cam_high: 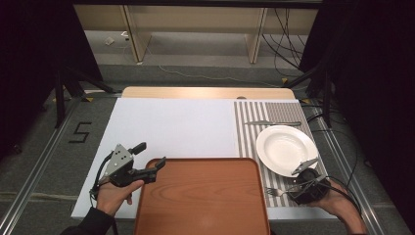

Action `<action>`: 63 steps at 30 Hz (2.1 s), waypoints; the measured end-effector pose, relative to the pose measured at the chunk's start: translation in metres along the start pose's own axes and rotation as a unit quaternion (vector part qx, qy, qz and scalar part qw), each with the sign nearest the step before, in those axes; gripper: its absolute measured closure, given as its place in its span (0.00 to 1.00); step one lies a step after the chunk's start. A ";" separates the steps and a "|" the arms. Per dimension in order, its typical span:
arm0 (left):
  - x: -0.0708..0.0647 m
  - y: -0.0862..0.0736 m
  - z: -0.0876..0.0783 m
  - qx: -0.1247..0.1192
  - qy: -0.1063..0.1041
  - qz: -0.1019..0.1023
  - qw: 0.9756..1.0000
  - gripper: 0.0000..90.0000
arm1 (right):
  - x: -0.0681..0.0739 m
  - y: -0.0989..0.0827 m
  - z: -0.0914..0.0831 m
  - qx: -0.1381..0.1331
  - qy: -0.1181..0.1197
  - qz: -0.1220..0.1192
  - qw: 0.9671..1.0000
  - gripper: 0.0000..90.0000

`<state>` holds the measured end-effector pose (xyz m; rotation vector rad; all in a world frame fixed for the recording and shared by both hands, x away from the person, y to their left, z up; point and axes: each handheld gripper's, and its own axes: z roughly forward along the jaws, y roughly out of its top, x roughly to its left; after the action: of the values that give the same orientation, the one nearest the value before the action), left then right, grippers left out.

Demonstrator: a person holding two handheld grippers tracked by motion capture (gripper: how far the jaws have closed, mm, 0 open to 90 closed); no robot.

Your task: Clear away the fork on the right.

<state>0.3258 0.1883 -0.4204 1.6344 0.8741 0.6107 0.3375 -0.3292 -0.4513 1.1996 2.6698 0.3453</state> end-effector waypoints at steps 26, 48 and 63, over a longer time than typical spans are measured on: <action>0.001 0.000 0.000 0.000 0.002 0.002 1.000 0.19 | 0.001 0.018 0.004 0.056 0.032 -0.058 0.996 0.80; 0.000 0.001 0.000 -0.001 0.002 0.003 1.000 0.20 | 0.014 0.021 -0.003 0.045 0.040 -0.098 0.993 0.95; 0.001 0.001 -0.001 -0.003 0.006 0.002 1.000 0.20 | 0.034 0.038 -0.037 -0.077 0.079 -0.108 0.988 0.95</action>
<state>0.3258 0.1898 -0.4194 1.6287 0.8777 0.6262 0.3325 -0.2841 -0.4080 0.8616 2.8096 0.6216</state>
